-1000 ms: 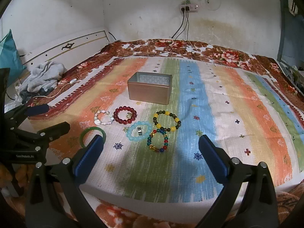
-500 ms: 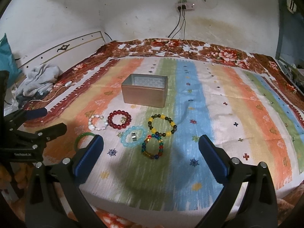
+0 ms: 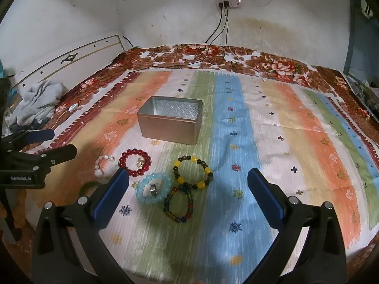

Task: Organize jewelry

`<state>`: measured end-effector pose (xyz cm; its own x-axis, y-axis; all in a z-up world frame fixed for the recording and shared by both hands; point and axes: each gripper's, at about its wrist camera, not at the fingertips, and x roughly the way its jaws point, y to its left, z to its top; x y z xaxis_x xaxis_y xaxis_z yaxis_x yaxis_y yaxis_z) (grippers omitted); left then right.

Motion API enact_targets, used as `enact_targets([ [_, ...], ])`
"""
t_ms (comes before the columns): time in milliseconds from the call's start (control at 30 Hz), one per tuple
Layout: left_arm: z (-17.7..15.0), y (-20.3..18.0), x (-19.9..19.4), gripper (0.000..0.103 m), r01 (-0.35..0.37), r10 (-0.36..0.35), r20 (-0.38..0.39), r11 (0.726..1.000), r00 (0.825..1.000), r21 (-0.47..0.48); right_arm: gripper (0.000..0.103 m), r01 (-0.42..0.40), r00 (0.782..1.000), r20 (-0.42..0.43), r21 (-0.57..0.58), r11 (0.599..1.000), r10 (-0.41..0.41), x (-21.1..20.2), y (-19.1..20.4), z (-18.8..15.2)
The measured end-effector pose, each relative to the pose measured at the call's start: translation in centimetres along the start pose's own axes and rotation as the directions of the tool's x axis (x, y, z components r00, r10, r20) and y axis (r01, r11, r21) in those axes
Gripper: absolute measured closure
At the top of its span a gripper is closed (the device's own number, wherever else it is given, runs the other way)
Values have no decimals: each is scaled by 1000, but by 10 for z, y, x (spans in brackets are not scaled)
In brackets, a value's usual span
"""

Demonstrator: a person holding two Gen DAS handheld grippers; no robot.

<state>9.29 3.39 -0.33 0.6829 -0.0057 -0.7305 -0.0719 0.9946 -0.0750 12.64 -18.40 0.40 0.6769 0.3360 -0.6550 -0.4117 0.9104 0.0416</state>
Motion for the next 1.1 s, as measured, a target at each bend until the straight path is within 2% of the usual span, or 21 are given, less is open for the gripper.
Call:
enact_targets([
  [400,22,13,33,5,-12,12,-87,1000,996,-7,5,-40,994,-103,38,999,43,34,-12,13],
  [567,22,17,46,5,-22,22,-149,1000,989,4,5,-73,983,-165,59,996,82,48,-15,14],
  [700,20,21,57,5,-24,27,-203,1000,979,15,5,-69,974,-212,59,996,80,58,-16,12],
  [833,20,23,69,5,-18,28,-256,999,966,39,5,-29,961,-273,37,999,38,72,-18,8],
  [1000,17,32,86,5,-31,37,-327,999,944,24,5,-13,939,-342,43,999,27,88,-25,3],
  [1100,16,40,94,5,-27,20,-367,1000,930,-15,5,-7,923,-385,41,999,23,96,-27,-2],
])
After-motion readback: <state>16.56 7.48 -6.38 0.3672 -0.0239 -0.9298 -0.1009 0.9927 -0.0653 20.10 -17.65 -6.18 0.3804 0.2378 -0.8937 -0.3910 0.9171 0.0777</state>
